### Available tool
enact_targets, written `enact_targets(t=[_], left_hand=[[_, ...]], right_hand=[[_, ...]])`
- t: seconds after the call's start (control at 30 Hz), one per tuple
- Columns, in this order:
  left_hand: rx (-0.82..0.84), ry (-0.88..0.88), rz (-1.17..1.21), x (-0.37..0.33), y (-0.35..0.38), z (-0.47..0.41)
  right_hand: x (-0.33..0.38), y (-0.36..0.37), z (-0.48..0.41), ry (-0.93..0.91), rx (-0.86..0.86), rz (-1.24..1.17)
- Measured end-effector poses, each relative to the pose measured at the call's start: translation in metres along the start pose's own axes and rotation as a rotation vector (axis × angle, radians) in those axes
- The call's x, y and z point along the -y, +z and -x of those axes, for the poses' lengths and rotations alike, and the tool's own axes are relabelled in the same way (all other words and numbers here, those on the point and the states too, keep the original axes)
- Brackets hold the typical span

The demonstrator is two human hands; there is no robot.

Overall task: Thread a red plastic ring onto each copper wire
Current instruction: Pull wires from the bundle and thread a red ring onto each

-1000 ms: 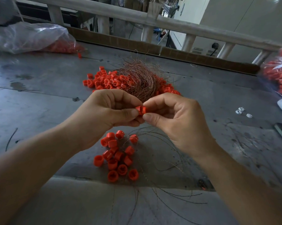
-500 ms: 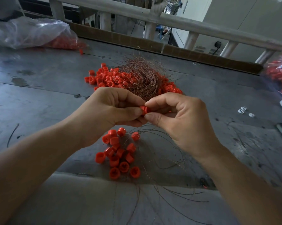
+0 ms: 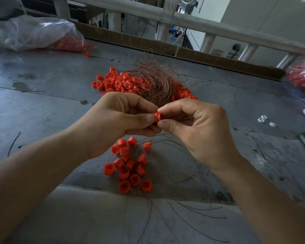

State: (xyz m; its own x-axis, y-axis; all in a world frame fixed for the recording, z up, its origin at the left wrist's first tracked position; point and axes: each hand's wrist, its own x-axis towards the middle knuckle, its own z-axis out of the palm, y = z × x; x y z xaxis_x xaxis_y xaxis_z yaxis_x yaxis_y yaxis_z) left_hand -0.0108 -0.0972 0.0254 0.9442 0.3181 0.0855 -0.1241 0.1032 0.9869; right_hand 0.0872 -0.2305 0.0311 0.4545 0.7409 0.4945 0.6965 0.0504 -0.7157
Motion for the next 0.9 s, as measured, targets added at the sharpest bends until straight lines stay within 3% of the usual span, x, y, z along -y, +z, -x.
enact_targets(t=[0.47,0.67,0.9], left_hand=[[-0.003,0.106,-0.184,0.0028,0.0026,0.0009],[0.031,-0.001,-0.019,0.0040,0.0016,-0.0006],[0.131,-0.010,0.009,0.0013,-0.0048,0.0017]], right_hand=[[-0.0016,0.0010,0.0045,0.024,-0.034,-0.014],[-0.0031,0.0014,0.0018,-0.040,-0.059,0.030],[0.0023,-0.0003,0.0019,-0.046,-0.040,-0.053]])
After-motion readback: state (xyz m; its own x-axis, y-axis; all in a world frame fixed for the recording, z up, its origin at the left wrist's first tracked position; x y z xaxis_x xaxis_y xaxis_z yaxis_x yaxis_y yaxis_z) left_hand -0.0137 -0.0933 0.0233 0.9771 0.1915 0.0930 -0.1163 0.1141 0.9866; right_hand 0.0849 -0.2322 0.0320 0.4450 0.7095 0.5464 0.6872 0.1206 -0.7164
